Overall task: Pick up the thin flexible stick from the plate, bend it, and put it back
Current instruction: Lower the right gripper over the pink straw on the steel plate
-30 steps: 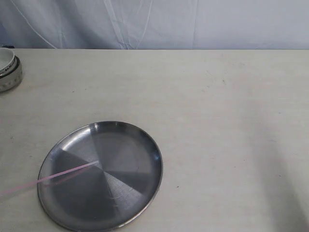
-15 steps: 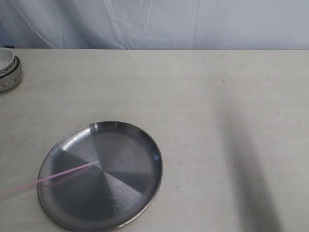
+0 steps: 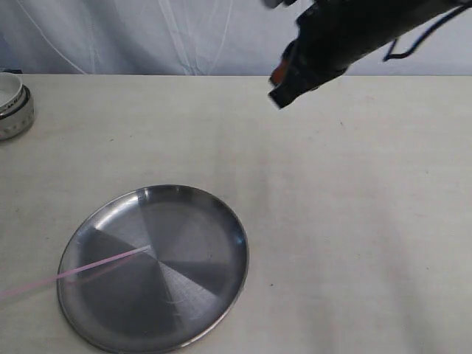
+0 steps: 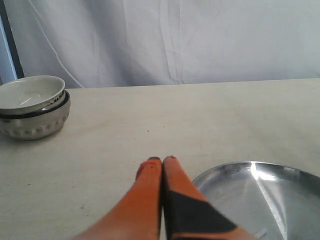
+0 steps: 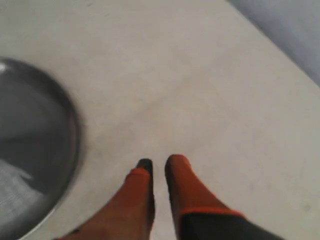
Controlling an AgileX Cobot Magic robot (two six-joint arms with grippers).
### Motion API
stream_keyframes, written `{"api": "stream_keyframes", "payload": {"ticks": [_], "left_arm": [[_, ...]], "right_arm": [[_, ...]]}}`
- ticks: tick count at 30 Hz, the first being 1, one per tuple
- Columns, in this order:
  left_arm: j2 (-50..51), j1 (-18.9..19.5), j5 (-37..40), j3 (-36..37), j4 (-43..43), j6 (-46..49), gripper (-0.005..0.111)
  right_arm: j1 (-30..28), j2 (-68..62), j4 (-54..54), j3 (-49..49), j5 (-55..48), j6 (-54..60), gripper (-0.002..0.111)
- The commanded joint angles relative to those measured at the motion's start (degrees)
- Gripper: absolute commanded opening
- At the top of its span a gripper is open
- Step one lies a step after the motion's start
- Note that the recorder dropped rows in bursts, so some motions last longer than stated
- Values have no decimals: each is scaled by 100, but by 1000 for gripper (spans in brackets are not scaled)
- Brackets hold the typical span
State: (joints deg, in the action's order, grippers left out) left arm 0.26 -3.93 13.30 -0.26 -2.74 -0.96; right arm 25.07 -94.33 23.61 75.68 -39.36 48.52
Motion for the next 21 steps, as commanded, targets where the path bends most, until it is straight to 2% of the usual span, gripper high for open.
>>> {"api": "stream_keyframes", "payload": {"ticks": [1,3,10,21], "left_arm": [[-26,-29,-9,26,-4,-17,0],[-26,-29,-9,26,-4,-17,0],[-26,-29,-9,26,-4,-17,0],[-26,-29,-9,26,-4,-17,0]], "right_arm": [[772,-775,-17,449,-149,544,39],[1091,-1029,-129,591,-153,573,45],[2121,-1563,-631,907,-78,573,45],[2940,-2266,-659,1272,173,573,45]]}}
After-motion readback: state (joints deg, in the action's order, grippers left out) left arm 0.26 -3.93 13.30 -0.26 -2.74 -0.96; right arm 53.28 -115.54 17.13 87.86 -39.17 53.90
